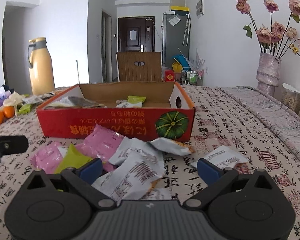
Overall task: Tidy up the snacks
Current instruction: 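Move both tools back to the snack pile, then grasp the green bar with the left gripper while the right gripper grasps a white sachet, then carry the green bar and white sachet over the cardboard box, then open both grippers to drop the bar and sachet into the box, then move both tools back toward the remaining snack pile, then grasp a white sachet with the right gripper while the left gripper grasps another white sachet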
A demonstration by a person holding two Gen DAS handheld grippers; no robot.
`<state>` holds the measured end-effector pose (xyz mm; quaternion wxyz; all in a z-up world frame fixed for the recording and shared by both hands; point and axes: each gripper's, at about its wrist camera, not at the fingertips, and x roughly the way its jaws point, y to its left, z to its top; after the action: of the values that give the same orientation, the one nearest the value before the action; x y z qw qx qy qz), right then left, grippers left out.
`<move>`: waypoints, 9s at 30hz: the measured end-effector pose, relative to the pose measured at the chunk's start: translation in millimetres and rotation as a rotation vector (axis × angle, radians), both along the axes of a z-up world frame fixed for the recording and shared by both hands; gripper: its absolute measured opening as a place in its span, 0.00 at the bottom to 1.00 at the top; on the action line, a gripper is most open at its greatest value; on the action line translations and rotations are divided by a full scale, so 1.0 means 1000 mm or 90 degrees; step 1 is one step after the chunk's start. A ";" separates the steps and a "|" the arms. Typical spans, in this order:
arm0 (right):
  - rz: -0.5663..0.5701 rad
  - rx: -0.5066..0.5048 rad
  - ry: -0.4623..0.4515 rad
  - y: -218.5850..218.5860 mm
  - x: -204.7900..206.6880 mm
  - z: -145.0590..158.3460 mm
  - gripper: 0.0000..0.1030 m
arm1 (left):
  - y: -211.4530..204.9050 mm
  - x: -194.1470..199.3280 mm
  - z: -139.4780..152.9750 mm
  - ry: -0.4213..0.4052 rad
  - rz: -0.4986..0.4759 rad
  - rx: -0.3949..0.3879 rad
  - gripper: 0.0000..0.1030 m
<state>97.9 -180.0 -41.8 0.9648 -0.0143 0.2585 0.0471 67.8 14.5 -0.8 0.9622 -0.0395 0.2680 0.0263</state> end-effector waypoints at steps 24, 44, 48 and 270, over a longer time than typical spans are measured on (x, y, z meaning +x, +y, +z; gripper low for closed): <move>0.044 0.040 -0.051 -0.003 -0.020 0.002 0.24 | -0.013 0.000 -0.007 0.019 -0.022 0.006 1.00; 0.013 0.128 -0.094 -0.062 -0.038 0.008 0.24 | -0.089 0.007 -0.036 0.078 -0.078 0.096 0.87; 0.011 0.139 -0.091 -0.069 -0.039 0.005 0.24 | -0.096 0.009 -0.039 0.089 -0.082 0.108 0.71; 0.058 0.068 0.059 -0.024 -0.021 -0.020 0.26 | 0.008 -0.004 -0.026 0.079 -0.001 0.021 1.00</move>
<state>77.4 -204.2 -62.2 0.9480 0.0280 0.2991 0.1053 63.9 22.2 -26.8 0.9443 -0.0217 0.3268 0.0321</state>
